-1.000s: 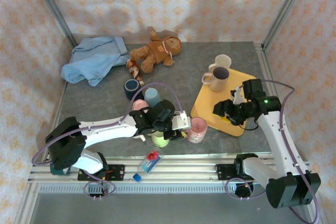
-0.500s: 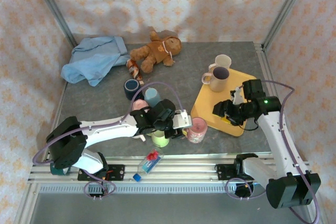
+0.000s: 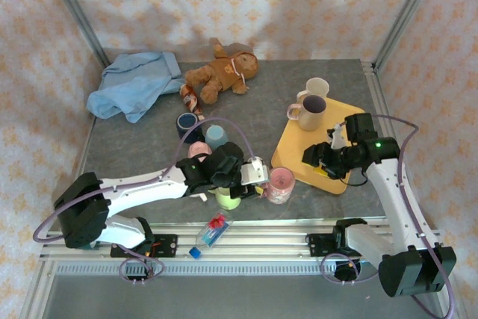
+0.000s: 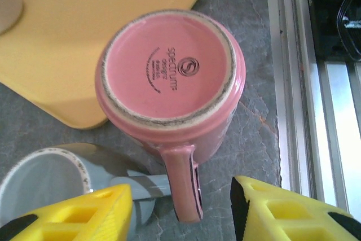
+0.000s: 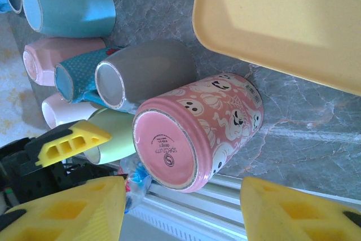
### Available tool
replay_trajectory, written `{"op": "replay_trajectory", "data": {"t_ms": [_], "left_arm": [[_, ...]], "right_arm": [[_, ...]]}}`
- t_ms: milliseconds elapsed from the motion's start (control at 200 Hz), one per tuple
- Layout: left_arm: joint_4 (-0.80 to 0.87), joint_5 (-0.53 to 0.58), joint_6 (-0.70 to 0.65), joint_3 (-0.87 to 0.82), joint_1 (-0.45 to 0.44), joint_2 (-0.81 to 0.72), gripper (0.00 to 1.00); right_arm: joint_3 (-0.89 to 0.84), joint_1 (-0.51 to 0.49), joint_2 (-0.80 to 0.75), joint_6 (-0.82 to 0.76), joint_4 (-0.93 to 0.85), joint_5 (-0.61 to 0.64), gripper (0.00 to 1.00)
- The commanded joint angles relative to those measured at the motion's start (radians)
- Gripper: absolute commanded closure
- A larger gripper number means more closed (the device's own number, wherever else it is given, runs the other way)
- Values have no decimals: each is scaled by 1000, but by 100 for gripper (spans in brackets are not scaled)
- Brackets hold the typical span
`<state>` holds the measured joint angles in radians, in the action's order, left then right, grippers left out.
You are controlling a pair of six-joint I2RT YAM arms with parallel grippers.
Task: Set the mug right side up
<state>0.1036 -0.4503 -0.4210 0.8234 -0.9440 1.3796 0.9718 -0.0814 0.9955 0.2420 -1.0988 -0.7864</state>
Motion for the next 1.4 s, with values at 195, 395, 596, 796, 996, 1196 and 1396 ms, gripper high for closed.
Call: {"op": "replay_trajectory", "data": {"t_ms": [195,395,596,796,996,1196,1396], "left_arm": [[24,-15,-20,52,-21,95,52],[-2,-1,-16,64,-22,119,52],[-13,12,-12,69,-21,147,53],[-41,34,-6,64,-21,168,54],[-45,34,0,76,-31,192,55],[-44,39,7,83,-52,206,56],[-44,46,16,80,-59,208,60]], "right_arm": [[-1,6,-20,-32,-44,6,44],[-1,7,-19,-29,-37,3,44],[-2,8,-18,-33,-38,2,44],[-11,8,-18,-32,-35,1,44],[-18,8,-21,-38,-39,6,44],[-18,12,-23,-39,-38,6,44],[-24,17,-30,-41,-39,1,44]]}}
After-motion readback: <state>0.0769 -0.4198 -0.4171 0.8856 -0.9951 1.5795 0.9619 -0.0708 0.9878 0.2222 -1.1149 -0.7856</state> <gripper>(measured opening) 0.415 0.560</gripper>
